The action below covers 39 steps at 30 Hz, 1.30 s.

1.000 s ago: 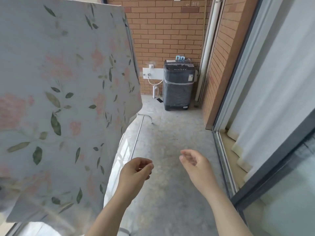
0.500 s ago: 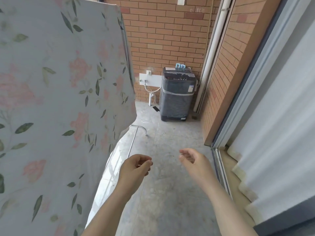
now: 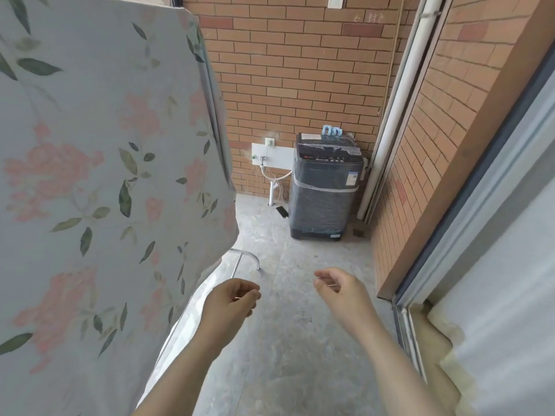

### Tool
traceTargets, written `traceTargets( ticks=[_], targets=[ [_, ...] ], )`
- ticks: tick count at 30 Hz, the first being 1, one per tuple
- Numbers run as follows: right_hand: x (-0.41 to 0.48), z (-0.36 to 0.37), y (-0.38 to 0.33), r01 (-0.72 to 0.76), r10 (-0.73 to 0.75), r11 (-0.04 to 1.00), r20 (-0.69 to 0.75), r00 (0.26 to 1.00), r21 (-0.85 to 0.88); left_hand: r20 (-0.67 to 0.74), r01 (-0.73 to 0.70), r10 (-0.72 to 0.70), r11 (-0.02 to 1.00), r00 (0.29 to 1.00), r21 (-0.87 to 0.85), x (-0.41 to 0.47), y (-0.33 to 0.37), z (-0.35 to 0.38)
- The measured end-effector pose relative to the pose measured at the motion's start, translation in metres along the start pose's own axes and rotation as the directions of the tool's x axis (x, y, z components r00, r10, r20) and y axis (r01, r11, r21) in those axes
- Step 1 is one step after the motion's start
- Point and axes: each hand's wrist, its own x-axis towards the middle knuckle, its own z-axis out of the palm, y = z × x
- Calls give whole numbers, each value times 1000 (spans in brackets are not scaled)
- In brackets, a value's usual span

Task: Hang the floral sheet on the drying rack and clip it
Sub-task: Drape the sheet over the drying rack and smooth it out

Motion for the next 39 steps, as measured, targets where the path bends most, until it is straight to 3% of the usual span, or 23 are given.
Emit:
traceTargets(
  ticks=[9,18,27,32,35,39],
  targets=[
    [186,10,7,0,2,1000,135,991,-11,-81,55,-55,998,995,3,169,26,26],
    [376,30,-2,-32,44,996,166,985,-78,-76,85,-83,996,994,30,368,55,41],
    [551,54,20,-38,65,995,298,952,-96,-157,200,-186,977,970,75,522,41,59],
    [679,100,46,-54,77,997,529,845,-58,-411,332,-299,943,861,11,592,7,73],
    [750,142,65,-103,130,991,661,739,-79,-537,411,-420,900,732,-144,624,-26,87],
    [817,211,107,-150,185,982,757,627,-115,-590,442,-557,829,585,-344,667,-87,106]
  ],
)
